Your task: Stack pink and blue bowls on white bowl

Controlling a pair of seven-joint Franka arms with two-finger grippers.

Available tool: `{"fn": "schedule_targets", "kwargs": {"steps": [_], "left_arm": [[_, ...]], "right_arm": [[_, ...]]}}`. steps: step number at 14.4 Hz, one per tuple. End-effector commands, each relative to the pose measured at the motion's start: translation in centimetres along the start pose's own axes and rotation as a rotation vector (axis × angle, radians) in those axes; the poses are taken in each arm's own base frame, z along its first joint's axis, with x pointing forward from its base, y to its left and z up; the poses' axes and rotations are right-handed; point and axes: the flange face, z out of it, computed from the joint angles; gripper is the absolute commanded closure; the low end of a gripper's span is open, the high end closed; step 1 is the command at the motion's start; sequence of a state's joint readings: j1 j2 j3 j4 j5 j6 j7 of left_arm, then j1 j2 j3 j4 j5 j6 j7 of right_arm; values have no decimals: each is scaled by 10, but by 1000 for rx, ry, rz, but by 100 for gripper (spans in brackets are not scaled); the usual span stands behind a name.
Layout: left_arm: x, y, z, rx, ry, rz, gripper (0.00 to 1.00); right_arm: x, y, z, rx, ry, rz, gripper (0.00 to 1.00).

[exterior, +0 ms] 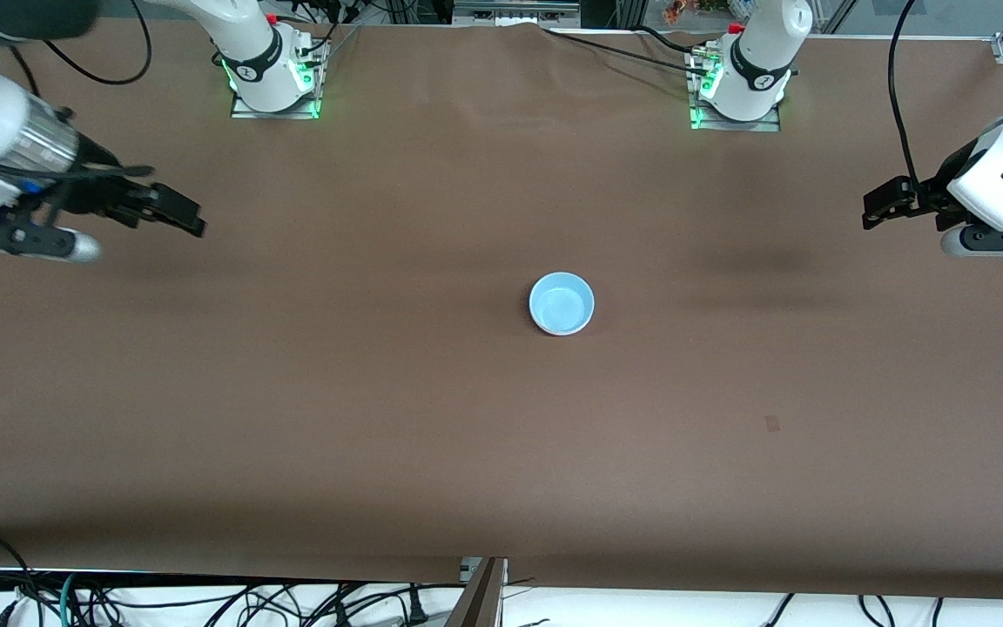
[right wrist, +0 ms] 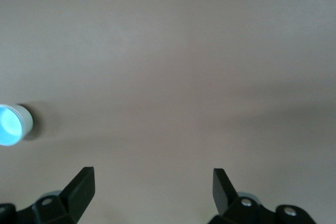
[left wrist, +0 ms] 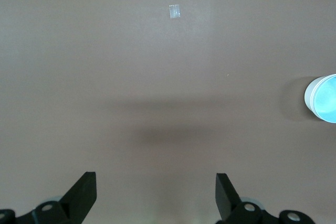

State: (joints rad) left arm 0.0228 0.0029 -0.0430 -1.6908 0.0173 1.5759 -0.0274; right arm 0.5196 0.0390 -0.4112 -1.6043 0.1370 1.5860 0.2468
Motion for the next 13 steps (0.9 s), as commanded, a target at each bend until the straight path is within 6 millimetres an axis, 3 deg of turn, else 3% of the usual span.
{"fn": "schedule_targets", "kwargs": {"steps": [1,13], "left_arm": [[-2,0,-5,-14,-4,21,0],[-3,0,-4,-14,-5,22,0]], "right_arm": [[-17,11,1,-17,7,-63,1],[-16,16,-8,-127,44,-179,1]]}}
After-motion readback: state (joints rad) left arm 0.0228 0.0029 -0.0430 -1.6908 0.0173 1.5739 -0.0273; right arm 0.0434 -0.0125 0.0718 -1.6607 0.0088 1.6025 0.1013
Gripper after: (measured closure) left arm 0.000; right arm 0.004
